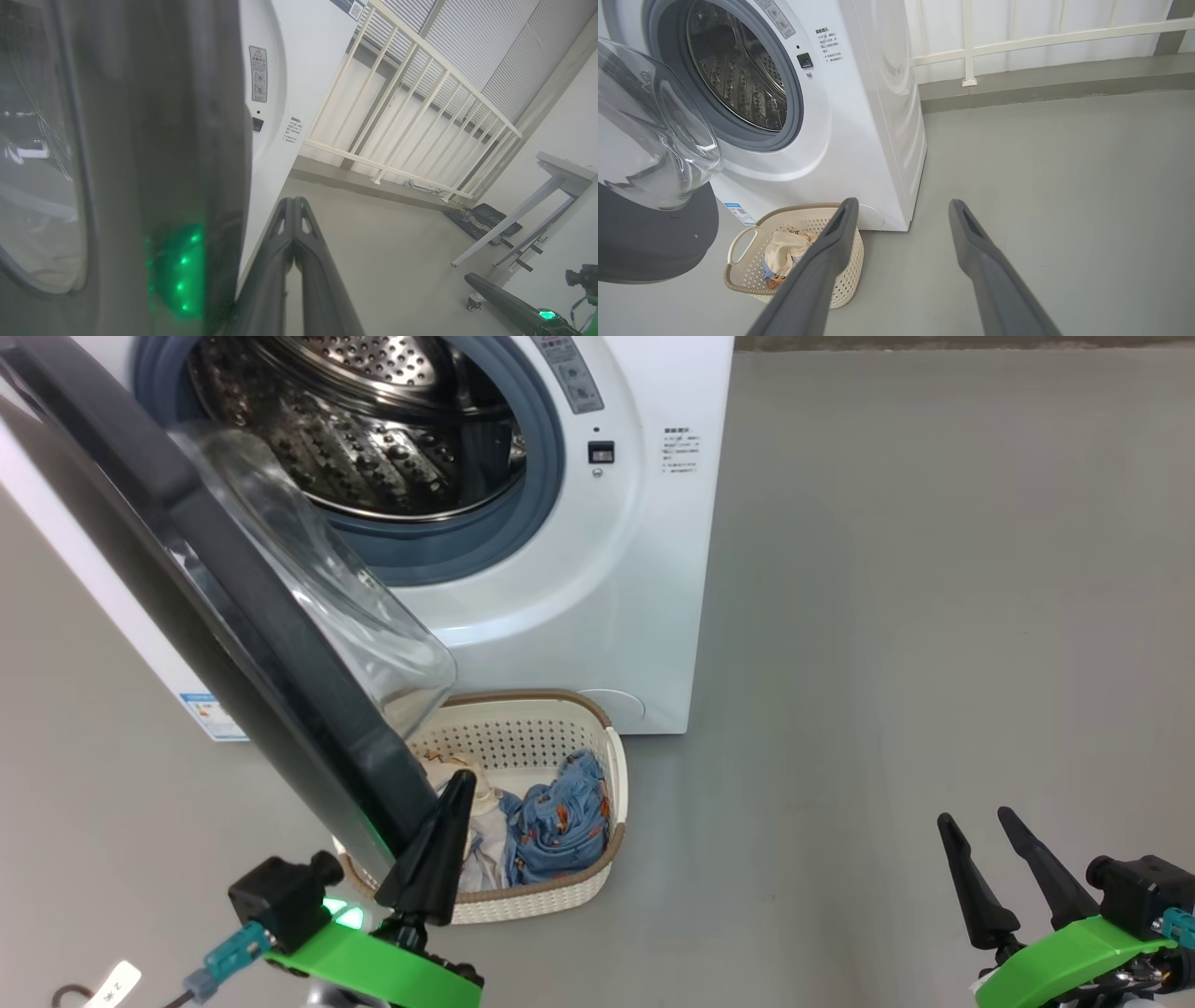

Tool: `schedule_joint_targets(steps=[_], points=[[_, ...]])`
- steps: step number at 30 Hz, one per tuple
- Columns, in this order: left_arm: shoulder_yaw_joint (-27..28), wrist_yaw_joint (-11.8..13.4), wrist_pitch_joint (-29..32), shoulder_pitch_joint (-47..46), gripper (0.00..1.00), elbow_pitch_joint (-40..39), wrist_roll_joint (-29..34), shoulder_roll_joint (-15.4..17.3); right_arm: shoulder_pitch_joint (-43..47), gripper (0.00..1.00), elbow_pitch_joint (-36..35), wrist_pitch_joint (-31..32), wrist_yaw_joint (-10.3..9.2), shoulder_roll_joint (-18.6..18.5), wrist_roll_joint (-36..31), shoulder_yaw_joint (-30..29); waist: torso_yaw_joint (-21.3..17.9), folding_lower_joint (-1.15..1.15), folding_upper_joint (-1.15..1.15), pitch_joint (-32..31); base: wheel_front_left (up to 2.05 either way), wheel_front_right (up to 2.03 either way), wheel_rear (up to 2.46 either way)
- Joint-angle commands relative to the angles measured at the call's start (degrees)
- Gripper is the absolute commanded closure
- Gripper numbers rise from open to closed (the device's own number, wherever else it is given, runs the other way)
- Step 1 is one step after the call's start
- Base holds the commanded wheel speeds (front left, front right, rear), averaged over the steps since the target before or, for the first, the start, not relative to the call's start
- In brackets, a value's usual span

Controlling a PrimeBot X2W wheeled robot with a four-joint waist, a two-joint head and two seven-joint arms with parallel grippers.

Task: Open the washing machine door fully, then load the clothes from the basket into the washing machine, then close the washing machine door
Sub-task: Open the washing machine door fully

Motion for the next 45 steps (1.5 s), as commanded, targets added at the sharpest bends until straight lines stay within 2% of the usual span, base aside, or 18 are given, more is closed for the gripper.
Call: schedule_joint_targets(steps=[1,16,32,39,45], points=[[4.0,0.4,-0.4,-0.5,1.00,-0.6,-0.8,1.6,-0.5,0.00,-1.5,-0.7,0.09,-1.2,-0.7,1.0,0.5,0.00,0.00,-0.2,0.00,0.00,0.00],[5.2,0.4,-0.4,2.4,1.00,-1.5,0.3,2.5,-0.4,0.00,-1.8,-0.7,0.09,-1.3,-0.7,1.4,4.2,0.00,0.00,-0.1,0.00,0.00,0.00],[8.0,0.6,-0.4,6.6,1.00,-4.2,3.4,2.2,-0.7,0.00,-1.9,-0.7,0.09,-1.7,-0.8,1.2,10.8,0.00,0.00,0.4,0.00,0.00,0.00],[9.0,2.2,-0.3,7.4,1.00,-5.0,4.0,2.7,-0.8,0.00,-1.8,-0.7,0.09,-1.7,-0.8,1.3,13.0,0.00,0.00,0.3,0.00,0.00,0.00],[11.1,4.5,0.0,8.1,1.00,-6.1,3.7,3.6,-0.6,0.00,-1.8,-0.7,0.09,-1.6,-0.9,1.3,14.4,0.00,0.00,0.4,0.00,0.00,0.00]])
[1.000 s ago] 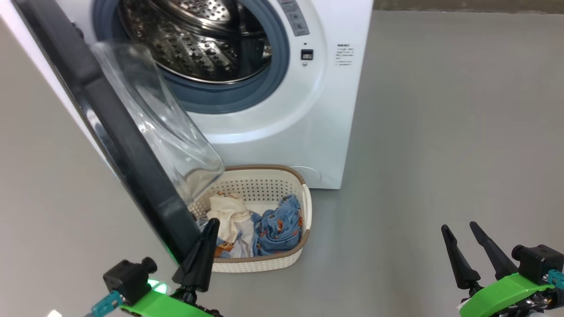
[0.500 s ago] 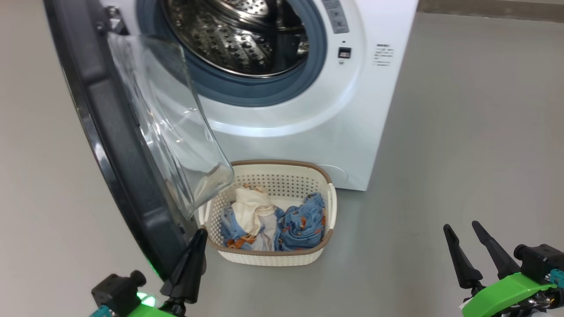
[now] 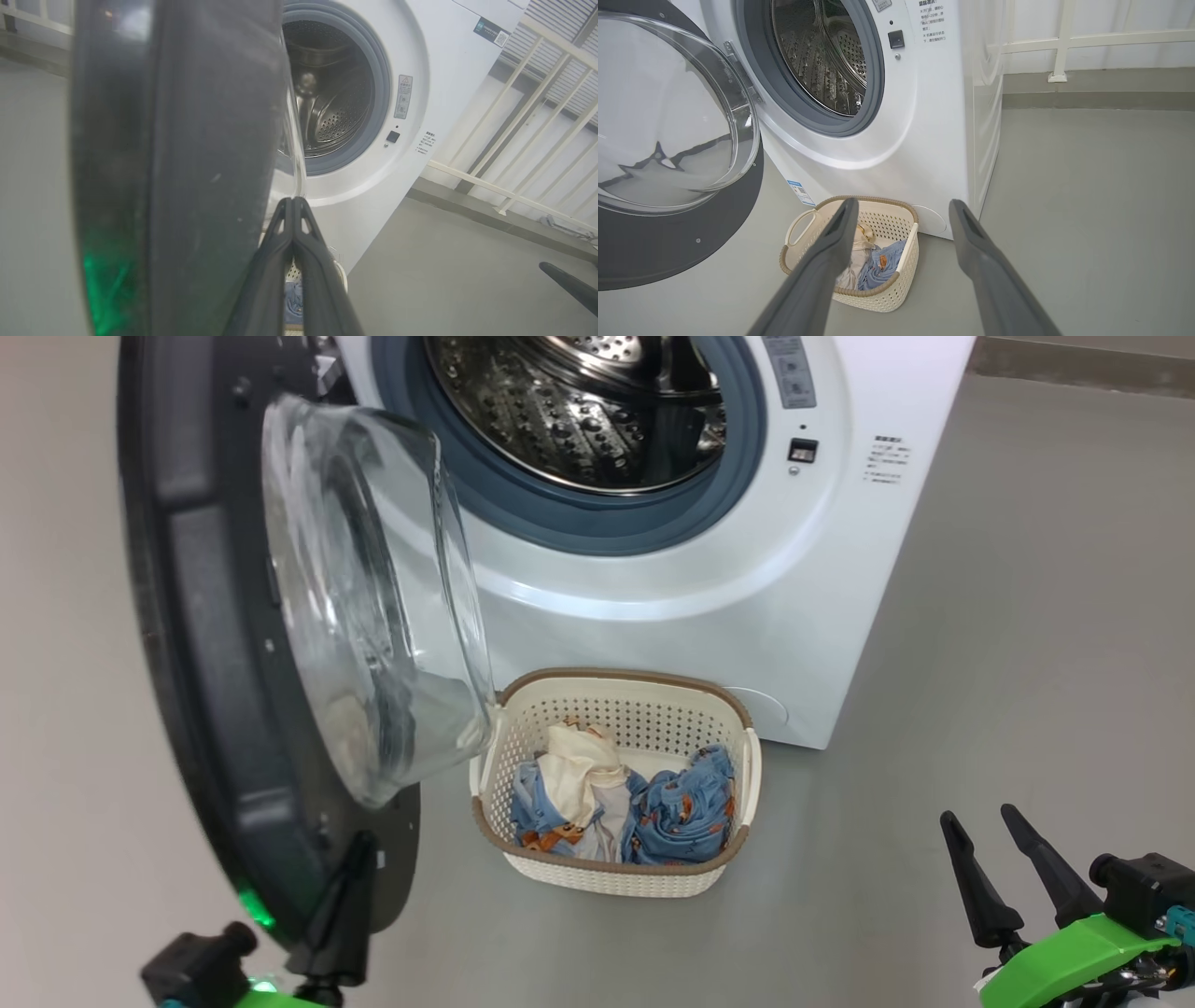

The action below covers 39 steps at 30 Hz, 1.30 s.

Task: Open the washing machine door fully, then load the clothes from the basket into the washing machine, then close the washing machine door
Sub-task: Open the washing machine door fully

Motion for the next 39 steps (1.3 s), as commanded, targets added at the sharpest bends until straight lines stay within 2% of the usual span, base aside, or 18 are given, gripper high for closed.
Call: schedule_joint_targets(steps=[1,20,39], points=[[3.9,1.4,-0.1,-1.1,1.00,-1.7,0.0,1.9,-0.6,0.00,-1.3,-0.7,0.09,-1.0,-0.8,1.1,0.6,0.00,0.00,0.0,0.00,0.00,0.00],[11.5,6.2,0.6,-3.2,1.00,0.7,-0.8,7.2,-0.6,0.00,-1.6,-0.7,0.09,-1.2,-0.9,1.6,1.6,0.00,0.00,1.4,0.00,0.00,0.00],[21.3,7.0,-0.5,-13.4,1.00,16.0,-0.2,11.8,-3.5,0.00,-1.6,-0.7,0.09,-3.0,-1.6,1.7,2.6,0.00,0.00,6.1,0.00,0.00,0.00]])
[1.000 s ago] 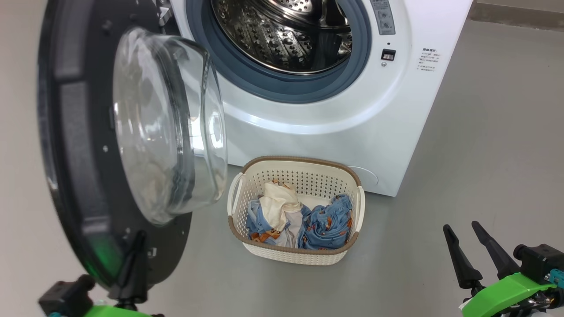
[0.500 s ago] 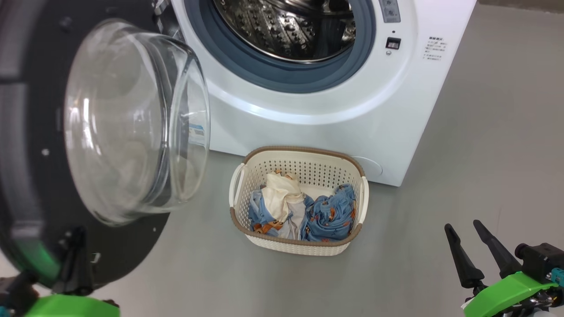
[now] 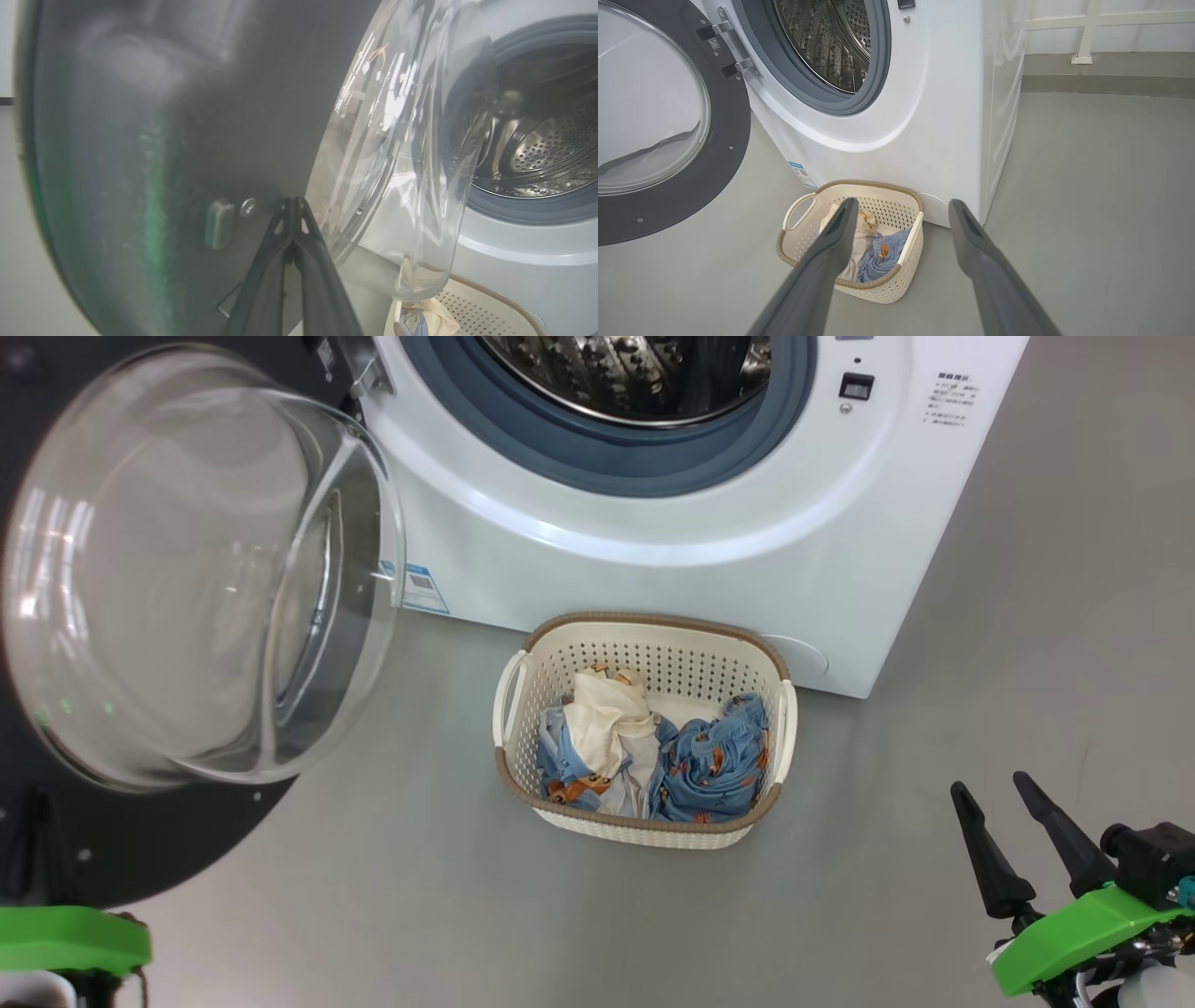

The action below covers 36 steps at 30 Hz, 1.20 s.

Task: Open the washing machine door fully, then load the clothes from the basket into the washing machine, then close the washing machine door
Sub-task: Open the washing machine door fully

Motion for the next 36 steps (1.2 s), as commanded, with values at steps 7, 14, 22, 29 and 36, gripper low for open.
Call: schedule_joint_targets(steps=[7,14,22,29,36], points=[[7.8,-0.2,-0.6,-5.7,1.00,3.7,3.5,4.2,-2.1,0.00,-1.4,-0.7,0.09,-1.8,-0.6,1.4,0.3,0.00,0.00,1.9,0.00,0.00,0.00],[10.8,-1.5,-0.6,-10.1,1.00,9.4,6.9,5.8,-2.9,0.00,-1.4,-0.7,0.09,-2.3,-0.7,1.7,0.1,0.00,0.00,3.1,0.00,0.00,0.00],[15.4,-2.9,-0.6,-15.6,1.00,16.8,11.7,8.2,-4.0,0.00,-1.3,-0.7,0.09,-2.6,-0.7,2.5,-0.7,0.00,0.00,4.4,0.00,0.00,0.00],[18.7,-4.2,-0.6,-19.5,1.00,21.6,15.7,10.1,-4.7,0.00,-1.2,-0.7,0.09,-3.1,-0.9,3.0,-1.5,0.00,0.00,6.0,0.00,0.00,0.00],[22.5,-5.1,-0.6,-24.1,1.00,26.9,18.4,11.6,-6.8,0.00,-1.4,-0.7,0.09,-3.7,-1.2,3.7,-2.6,0.00,0.00,8.5,0.00,0.00,0.00]])
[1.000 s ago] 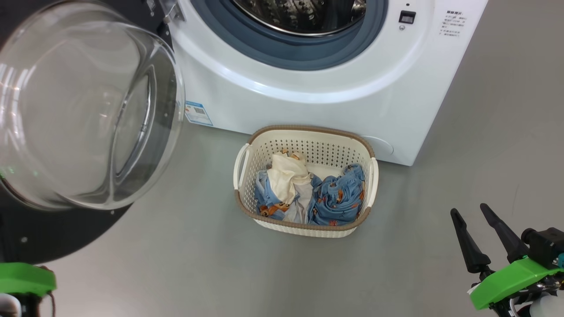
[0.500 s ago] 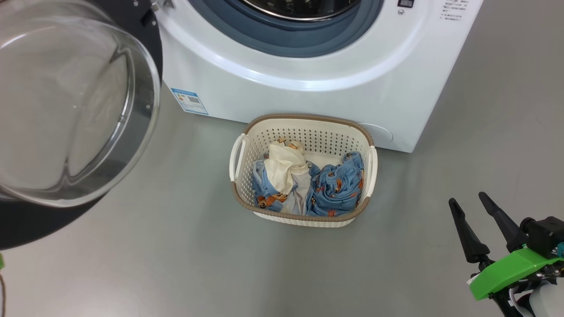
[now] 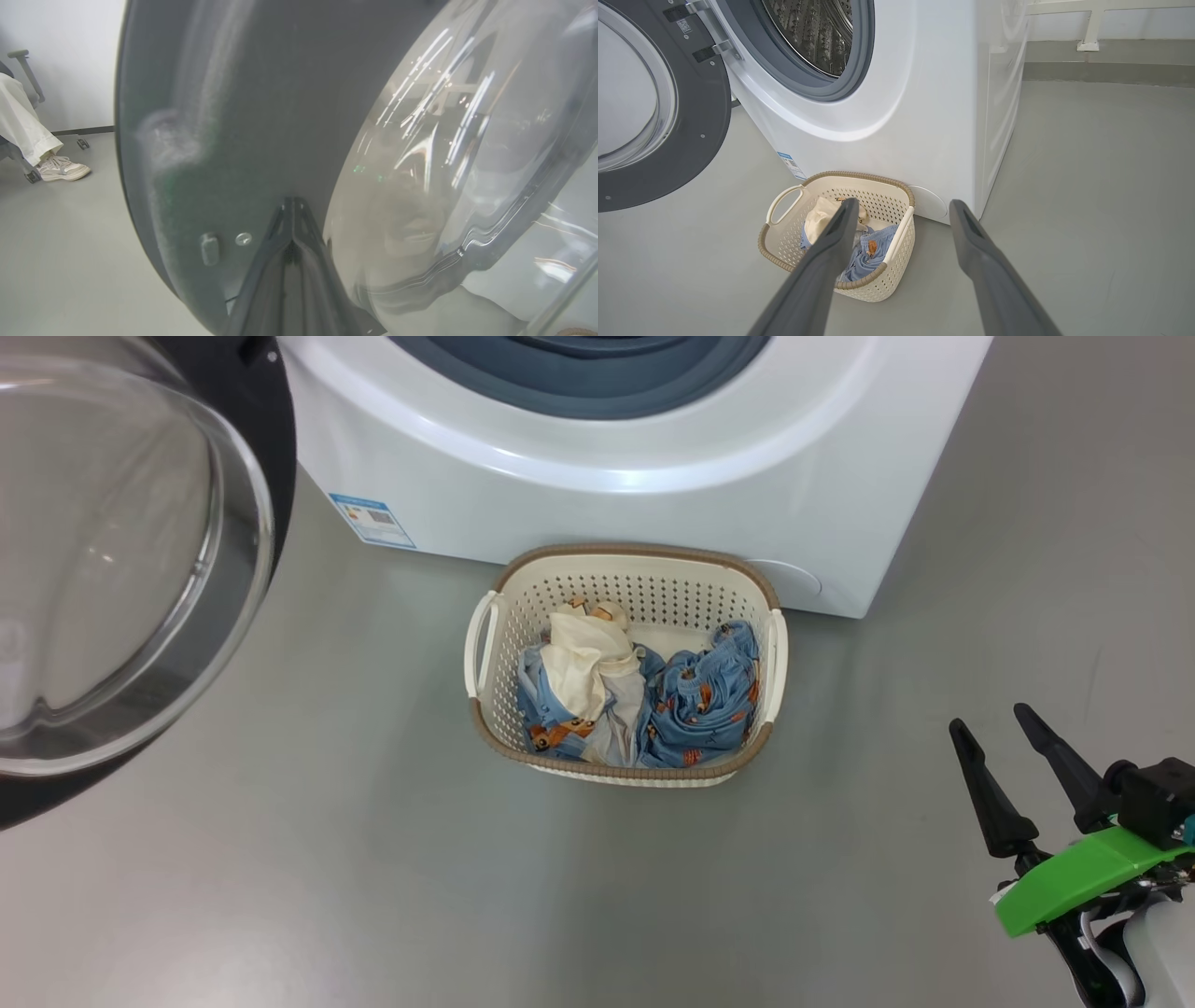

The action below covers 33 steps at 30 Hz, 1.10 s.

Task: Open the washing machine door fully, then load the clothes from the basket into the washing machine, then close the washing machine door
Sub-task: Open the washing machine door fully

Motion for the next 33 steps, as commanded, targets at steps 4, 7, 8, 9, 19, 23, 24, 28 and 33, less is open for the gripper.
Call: schedule_joint_targets(steps=[4,7,8,9,19,23,24,28,33], points=[[3.3,-0.3,-0.4,-2.8,1.00,0.5,1.8,5.2,-1.1,0.00,-1.2,-0.7,0.09,-1.0,-0.9,1.6,-0.8,0.00,0.00,1.3,0.00,0.00,0.00],[4.4,-0.5,-0.4,-3.6,1.00,1.4,2.3,5.3,-1.5,0.00,-1.1,-0.7,0.09,-0.9,-1.0,1.8,-0.9,0.00,0.00,1.6,0.00,0.00,0.00],[4.8,-0.7,-0.4,-3.8,1.00,1.7,2.3,5.2,-1.6,0.00,-1.0,-0.7,0.09,-0.9,-1.1,1.8,-0.9,0.00,0.00,1.5,0.00,0.00,0.00],[5.1,-0.9,-0.4,-3.9,1.00,1.9,2.4,5.2,-1.6,0.00,-0.9,-0.7,0.09,-0.8,-1.1,1.8,-0.9,0.00,0.00,1.4,0.00,0.00,0.00],[6.8,-2.9,-0.4,-0.4,1.00,-1.0,3.7,1.4,-0.3,0.00,-0.4,-0.7,0.09,0.4,-0.7,1.6,-0.3,0.00,0.00,-2.2,0.00,0.00,0.00],[7.2,-3.5,-0.4,2.4,1.00,-3.4,4.2,-0.8,0.8,0.00,-0.2,-0.7,0.09,0.9,-0.3,1.6,0.4,0.00,0.00,-4.8,0.00,0.00,0.00],[7.2,-3.6,-0.4,3.2,1.00,-4.0,4.4,-1.4,1.1,0.00,-0.2,-0.7,0.09,1.1,-0.2,1.6,0.5,0.00,0.00,-5.5,0.00,0.00,0.00],[6.8,-4.0,-0.4,6.2,1.00,-6.9,4.7,-3.6,2.3,0.00,-0.2,-0.7,0.09,1.6,0.2,1.6,1.0,0.00,0.00,-7.6,0.00,0.00,0.00],[5.0,-4.1,-0.4,9.9,1.00,-11.1,4.0,-6.5,3.4,0.00,-0.1,-0.7,0.09,2.3,0.6,1.7,1.2,0.00,0.00,-9.6,0.00,0.00,0.00]])
